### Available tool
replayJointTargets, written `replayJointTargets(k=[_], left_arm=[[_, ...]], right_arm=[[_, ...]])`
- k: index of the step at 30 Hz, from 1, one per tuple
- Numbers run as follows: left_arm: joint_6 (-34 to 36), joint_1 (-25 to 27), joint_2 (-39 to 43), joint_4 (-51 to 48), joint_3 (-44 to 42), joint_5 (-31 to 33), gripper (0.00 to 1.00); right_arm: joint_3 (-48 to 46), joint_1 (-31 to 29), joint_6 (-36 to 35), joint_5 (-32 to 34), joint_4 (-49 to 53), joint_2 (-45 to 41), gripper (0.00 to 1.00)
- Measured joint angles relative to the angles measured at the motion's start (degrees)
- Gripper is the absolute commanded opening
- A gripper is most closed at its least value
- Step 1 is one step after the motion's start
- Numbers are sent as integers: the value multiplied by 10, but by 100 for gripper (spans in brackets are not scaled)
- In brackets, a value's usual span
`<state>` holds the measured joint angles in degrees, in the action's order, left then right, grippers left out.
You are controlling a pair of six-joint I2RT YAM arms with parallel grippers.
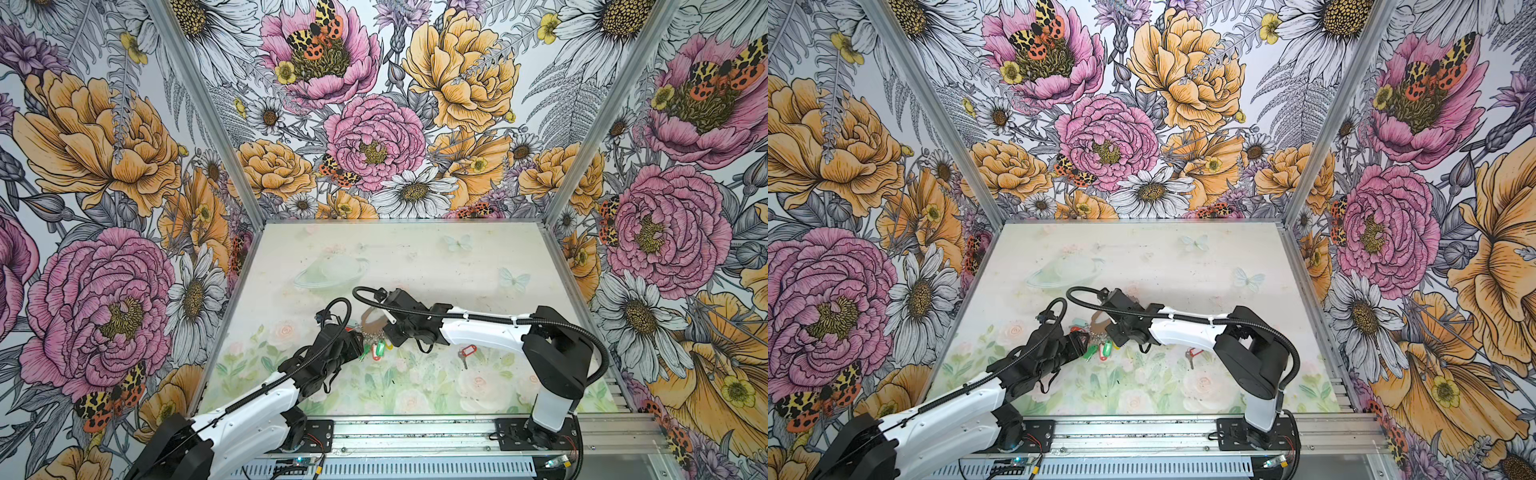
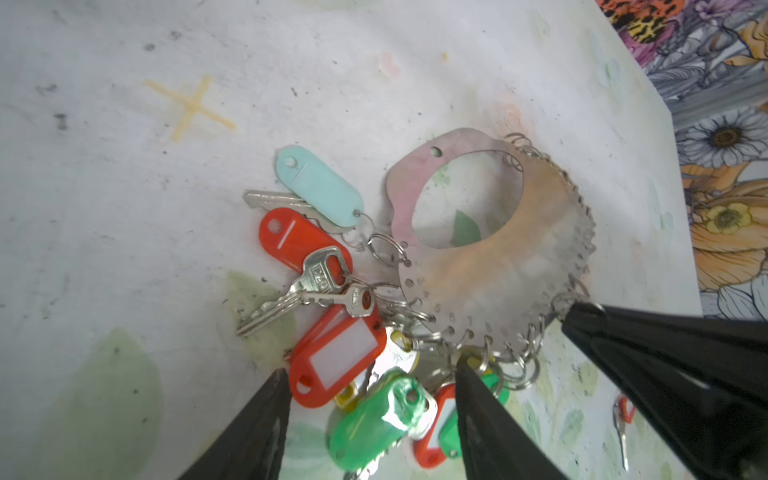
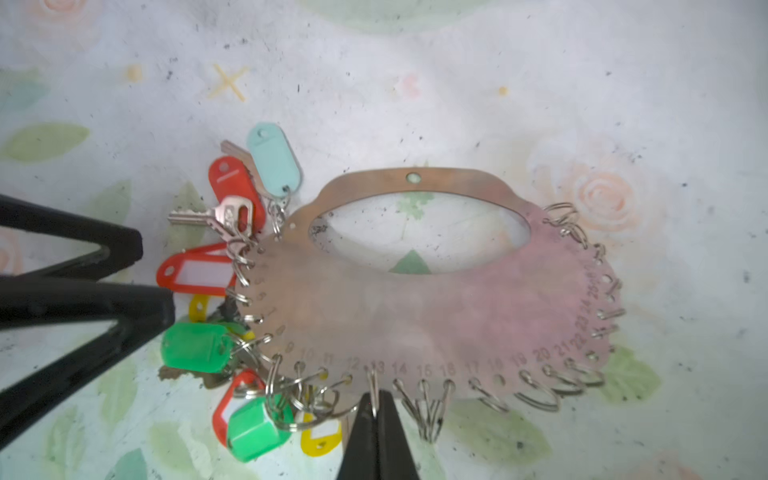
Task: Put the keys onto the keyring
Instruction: 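Lift the keyring plate upright with both grippers, holding opposite edges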
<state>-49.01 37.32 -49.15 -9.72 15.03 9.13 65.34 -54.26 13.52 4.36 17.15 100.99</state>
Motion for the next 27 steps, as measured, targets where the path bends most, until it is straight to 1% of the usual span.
replayJointTargets(k=[4, 8, 11, 17, 21, 23, 27], left_arm=[[25, 17, 73, -35, 24, 0, 68], [60, 19, 137, -77, 61, 9, 68], [91, 19, 159, -98, 90, 21, 68], [163, 19, 159, -106, 118, 29, 69], [209, 19, 156, -89, 117, 33, 69], [239, 19, 154, -55, 110, 38, 69], [301, 18, 141, 31, 80, 39, 73]], right_arm=[[-32, 16, -33, -13, -29, -60, 0], [-64, 35, -65, -21, -43, -118, 0], [-85, 48, -83, -31, -50, -151, 0], [-119, 63, -110, -50, -76, -196, 0], [-163, 70, -120, -61, -107, -238, 0], [-185, 73, -126, -69, -122, -263, 0], [-204, 79, -138, -91, -145, -299, 0]])
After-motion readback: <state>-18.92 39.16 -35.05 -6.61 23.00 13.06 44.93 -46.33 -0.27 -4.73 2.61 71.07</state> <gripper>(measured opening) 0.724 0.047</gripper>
